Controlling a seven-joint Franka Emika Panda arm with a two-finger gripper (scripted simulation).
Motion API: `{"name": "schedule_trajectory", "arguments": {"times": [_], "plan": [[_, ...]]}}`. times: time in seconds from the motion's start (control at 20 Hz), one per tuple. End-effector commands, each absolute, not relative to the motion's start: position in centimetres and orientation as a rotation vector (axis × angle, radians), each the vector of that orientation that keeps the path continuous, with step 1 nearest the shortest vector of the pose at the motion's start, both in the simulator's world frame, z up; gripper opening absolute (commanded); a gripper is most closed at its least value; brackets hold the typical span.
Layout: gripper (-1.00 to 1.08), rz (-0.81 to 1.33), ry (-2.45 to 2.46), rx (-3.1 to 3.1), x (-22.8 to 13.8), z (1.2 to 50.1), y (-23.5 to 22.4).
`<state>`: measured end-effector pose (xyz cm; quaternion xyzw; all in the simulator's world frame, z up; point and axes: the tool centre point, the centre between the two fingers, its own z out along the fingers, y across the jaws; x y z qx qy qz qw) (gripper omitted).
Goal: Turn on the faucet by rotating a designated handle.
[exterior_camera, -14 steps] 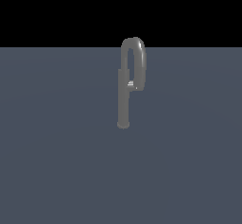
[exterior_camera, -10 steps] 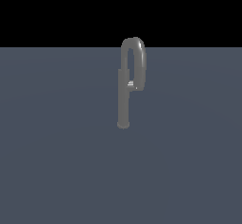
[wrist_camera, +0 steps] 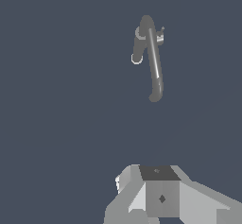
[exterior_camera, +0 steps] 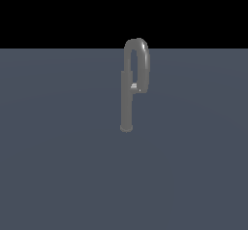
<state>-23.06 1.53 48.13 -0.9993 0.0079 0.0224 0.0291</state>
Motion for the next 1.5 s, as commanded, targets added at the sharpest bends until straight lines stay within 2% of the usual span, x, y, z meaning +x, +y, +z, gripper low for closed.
{"name": "schedule_trajectory", "arguments": {"times": [0.0, 0.75, 1.45], "plan": [[-1.00, 0.104, 0.055, -3.062, -22.3, 48.1, 1.5], [-1.00, 0.412, 0.329, -2.835, -14.8, 46.5, 0.9], [-1.00, 0.699, 0.582, -2.533, -7.6, 43.0, -0.9]]}}
